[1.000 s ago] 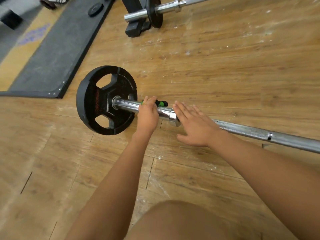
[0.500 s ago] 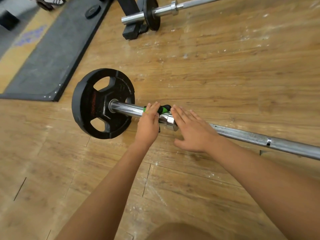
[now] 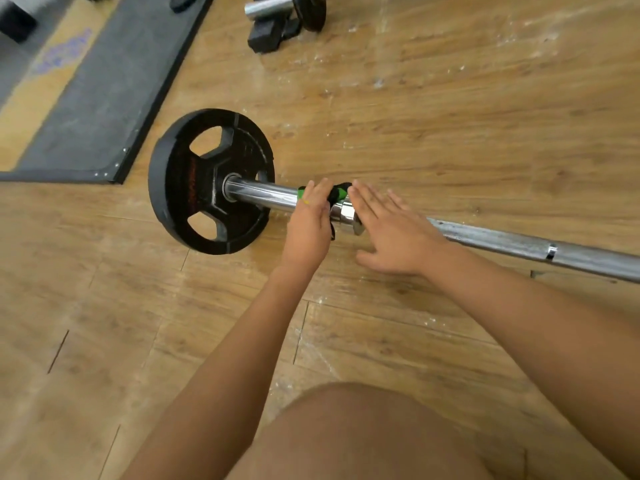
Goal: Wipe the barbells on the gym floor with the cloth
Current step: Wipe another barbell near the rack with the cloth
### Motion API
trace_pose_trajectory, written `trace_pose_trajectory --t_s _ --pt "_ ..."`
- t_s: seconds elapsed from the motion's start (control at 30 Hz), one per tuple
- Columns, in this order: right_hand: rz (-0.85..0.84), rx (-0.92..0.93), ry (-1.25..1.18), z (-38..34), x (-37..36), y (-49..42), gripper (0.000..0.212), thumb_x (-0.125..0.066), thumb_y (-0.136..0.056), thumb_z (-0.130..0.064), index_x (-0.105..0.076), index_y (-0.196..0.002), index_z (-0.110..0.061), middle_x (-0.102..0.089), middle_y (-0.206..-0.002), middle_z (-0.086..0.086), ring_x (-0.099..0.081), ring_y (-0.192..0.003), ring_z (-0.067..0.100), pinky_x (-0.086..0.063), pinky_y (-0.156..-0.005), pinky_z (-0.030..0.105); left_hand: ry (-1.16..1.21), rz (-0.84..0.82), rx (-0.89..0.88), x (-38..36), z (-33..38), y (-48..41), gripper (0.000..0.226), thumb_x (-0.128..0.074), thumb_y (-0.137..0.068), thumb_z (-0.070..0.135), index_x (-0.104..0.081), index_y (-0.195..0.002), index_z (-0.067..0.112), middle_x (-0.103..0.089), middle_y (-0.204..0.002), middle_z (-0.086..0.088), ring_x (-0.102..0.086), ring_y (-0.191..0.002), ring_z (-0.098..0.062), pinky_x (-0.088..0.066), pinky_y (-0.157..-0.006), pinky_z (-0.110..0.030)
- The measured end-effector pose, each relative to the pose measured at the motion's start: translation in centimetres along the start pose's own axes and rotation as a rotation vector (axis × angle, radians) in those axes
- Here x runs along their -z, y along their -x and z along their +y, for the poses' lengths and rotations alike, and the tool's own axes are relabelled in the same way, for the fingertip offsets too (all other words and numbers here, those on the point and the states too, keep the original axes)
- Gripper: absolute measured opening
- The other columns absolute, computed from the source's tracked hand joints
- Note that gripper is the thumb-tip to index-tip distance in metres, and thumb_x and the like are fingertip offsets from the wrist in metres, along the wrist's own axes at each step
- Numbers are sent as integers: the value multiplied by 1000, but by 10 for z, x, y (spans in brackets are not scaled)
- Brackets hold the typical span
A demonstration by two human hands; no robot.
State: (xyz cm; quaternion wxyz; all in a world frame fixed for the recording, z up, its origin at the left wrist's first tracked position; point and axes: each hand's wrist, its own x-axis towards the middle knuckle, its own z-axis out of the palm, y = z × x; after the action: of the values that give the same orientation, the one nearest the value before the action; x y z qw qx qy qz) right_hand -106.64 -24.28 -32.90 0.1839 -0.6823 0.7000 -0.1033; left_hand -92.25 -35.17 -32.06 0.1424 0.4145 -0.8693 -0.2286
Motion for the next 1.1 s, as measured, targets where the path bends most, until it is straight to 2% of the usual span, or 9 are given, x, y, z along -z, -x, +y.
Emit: trace_pose_trajectory --t_s 0.1,0.2,0.3,0.5,0.6,0.7,0.83,0.97,1.1 --pt "9 5 12 0 -1 0 104 -48 -91 -55 21 -157 -13 25 -164 6 16 -154 18 8 -125 38 -5 6 -40 0 -6 12 45 -39 -108 13 -41 -153 16 -37 -160 0 -16 -150 -9 -21 -117 -23" --pt "8 -1 30 -3 -3 1 104 -46 -91 -56 22 -156 -13 26 -164 6 17 -153 18 11 -124 37 -57 -30 -11 4 -14 -9 40 -38 -109 17 -49 -147 11 -51 -150 -9 -28 -150 -23 -27 -121 -38" --pt "10 -3 32 -2 -1 0 104 -47 -92 -57 22 -156 -12 27 -164 7 18 -153 18 11 -124 37 -37 -1 82 6 -7 -30 37 -36 -109 17 -57 -139 8 -60 -139 -13 -33 -148 -27 -24 -122 -48" --pt "8 -4 5 -3 -1 2 102 -46 -92 -53 22 -156 -13 28 -163 6 22 -152 17 11 -124 38 -21 -2 4 2 -6 0 40 -39 -109 17 -48 -148 13 -47 -154 -3 -24 -152 -19 -24 -118 -30" --pt "6 -2 0 -4 -3 3 102 -46 -92 -53 24 -156 -13 30 -162 5 22 -152 17 10 -125 38 -21 -13 62 4 -10 -18 39 -38 -109 17 -51 -144 7 -53 -149 -9 -26 -151 -22 -24 -118 -30" --pt "6 -5 -8 -3 -3 2 103 -46 -92 -54 25 -155 -14 30 -162 4 22 -152 17 9 -125 39 12 40 94 0 2 -14 38 -38 -109 15 -52 -143 8 -54 -147 -9 -25 -151 -22 -30 -120 -38" --pt "-5 -2 -14 -4 -4 3 102 -46 -92 -52 25 -155 -14 31 -162 5 24 -151 17 9 -125 40 39 41 33 -4 3 15 42 -41 -108 13 -47 -149 17 -42 -157 2 -16 -149 -6 -25 -115 -22" --pt "-5 4 -17 -6 -5 5 103 -47 -92 -53 25 -155 -14 30 -162 5 24 -151 17 9 -125 39 12 44 60 5 -3 0 36 -43 -108 12 -55 -142 11 -54 -147 -11 -34 -147 -21 -33 -117 -35" --pt "-3 10 2 -5 -4 4 103 -46 -92 -55 25 -155 -14 30 -162 4 21 -152 17 8 -125 39 -3 34 109 13 -6 -26 32 -42 -107 11 -61 -132 6 -67 -123 -13 -58 -125 -33 -44 -108 -51"
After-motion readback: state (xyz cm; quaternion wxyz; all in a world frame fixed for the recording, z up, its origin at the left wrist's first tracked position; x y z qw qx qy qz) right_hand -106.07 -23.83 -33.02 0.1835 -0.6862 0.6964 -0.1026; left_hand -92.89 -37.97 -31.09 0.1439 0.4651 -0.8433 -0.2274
